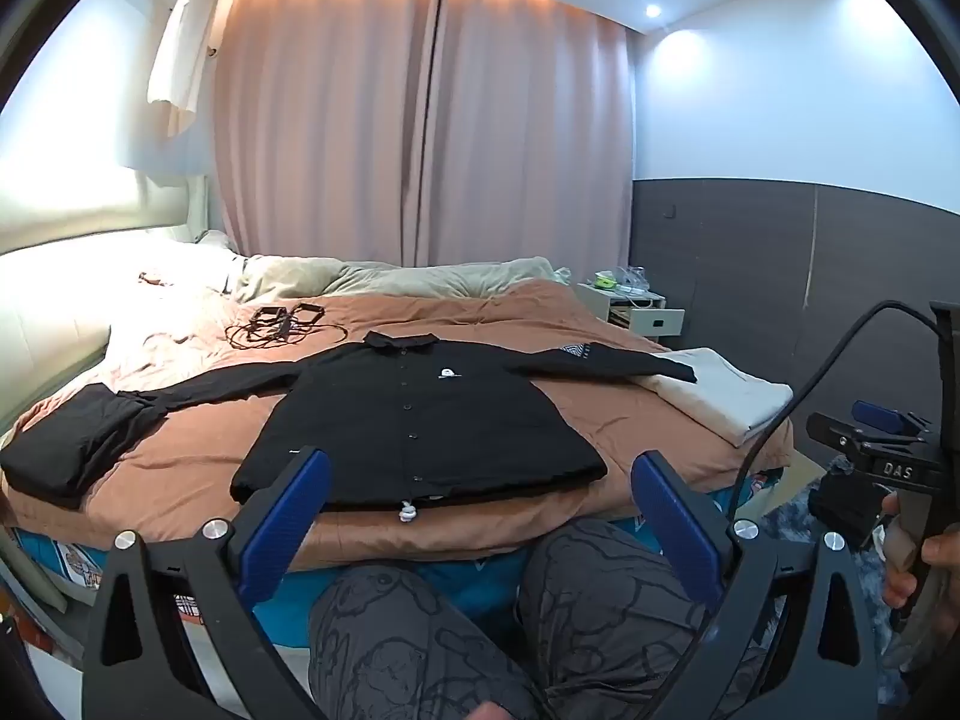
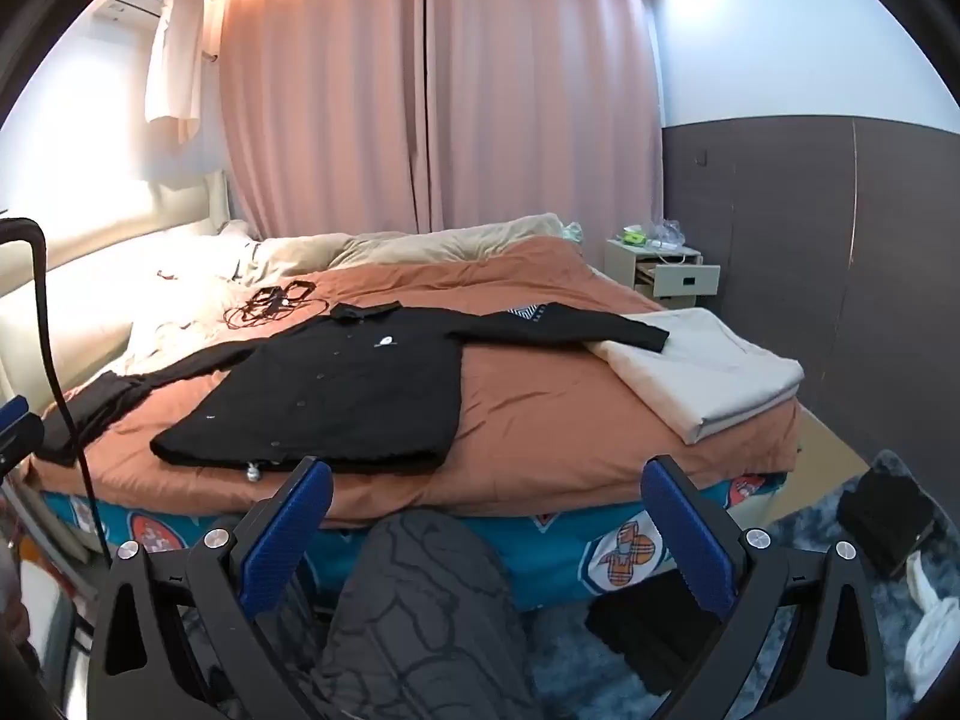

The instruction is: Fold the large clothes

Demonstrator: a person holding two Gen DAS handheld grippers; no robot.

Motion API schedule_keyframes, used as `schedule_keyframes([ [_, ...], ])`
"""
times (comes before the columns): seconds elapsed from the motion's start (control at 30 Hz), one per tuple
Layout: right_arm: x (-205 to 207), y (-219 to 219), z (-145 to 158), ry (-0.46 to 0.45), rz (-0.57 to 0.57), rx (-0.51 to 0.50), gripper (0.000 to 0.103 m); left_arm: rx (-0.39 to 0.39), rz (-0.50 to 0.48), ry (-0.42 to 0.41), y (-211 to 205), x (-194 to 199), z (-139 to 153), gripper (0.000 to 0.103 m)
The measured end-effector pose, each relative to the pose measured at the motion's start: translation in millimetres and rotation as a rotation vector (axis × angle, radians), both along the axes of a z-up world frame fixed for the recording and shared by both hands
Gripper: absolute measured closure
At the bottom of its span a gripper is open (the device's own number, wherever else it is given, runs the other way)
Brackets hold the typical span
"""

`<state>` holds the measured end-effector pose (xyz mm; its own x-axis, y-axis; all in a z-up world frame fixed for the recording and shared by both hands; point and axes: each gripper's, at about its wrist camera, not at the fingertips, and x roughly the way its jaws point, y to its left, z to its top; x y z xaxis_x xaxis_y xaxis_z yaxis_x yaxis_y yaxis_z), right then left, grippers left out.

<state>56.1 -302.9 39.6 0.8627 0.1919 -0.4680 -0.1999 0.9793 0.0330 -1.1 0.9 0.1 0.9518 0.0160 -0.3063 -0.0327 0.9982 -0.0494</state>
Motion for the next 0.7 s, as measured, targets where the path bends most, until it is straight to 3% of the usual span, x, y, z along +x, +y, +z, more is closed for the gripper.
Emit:
schedule_keyframes([
  [0.1, 0, 0, -1, 0.001, 0.016, -0.003, 0.0, -0.01, 0.01, -0.013, 0, -3, -1, 0.001],
  [0.13, 0, 0, -2, 0.0, 0.016, -0.002, 0.0, -0.009, 0.014, 0.024, -1, 3, -2, 0.001],
  [0.2, -4, -5, 0, -0.029, 0.028, 0.001, 0.0, -0.005, 0.024, 0.025, -5, 4, 1, 0.001],
  [0.3, -4, -7, 3, -0.024, 0.032, -0.007, 0.0, -0.05, 0.021, 0.005, 8, -4, 2, 0.001],
  [0.7, -4, 12, -2, -0.025, 0.021, -0.043, 0.0, -0.041, 0.017, 0.008, 7, -1, -2, 0.001],
])
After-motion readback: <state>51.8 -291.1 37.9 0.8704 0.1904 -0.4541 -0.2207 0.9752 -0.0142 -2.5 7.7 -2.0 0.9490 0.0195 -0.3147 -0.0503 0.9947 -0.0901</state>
